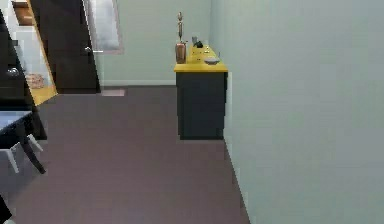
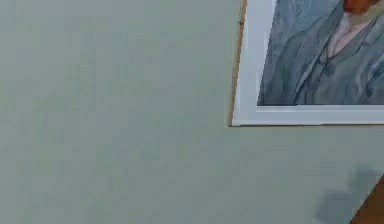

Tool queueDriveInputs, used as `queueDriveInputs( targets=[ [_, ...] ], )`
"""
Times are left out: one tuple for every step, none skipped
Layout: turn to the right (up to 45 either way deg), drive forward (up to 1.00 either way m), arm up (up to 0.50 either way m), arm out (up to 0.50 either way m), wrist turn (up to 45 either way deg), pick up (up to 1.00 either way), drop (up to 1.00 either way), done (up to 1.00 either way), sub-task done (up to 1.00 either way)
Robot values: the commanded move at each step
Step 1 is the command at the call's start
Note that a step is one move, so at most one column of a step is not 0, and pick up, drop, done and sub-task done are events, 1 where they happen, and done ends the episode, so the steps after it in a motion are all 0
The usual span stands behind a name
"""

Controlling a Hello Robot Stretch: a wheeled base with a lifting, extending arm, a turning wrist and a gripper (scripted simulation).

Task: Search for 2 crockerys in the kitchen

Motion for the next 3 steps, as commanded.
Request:
queueDriveInputs(
  targets=[
    [0.0, 1.00, 0.00, 0.00, 0.0, 0.00, 0.00, 0.00, 0.00],
    [0.0, 0.75, 0.00, 0.00, 0.0, 0.00, 0.00, 0.00, 0.00],
    [15.0, 0.00, 0.00, 0.00, 0.0, 0.00, 0.00, 0.00, 0.00]
  ],
)
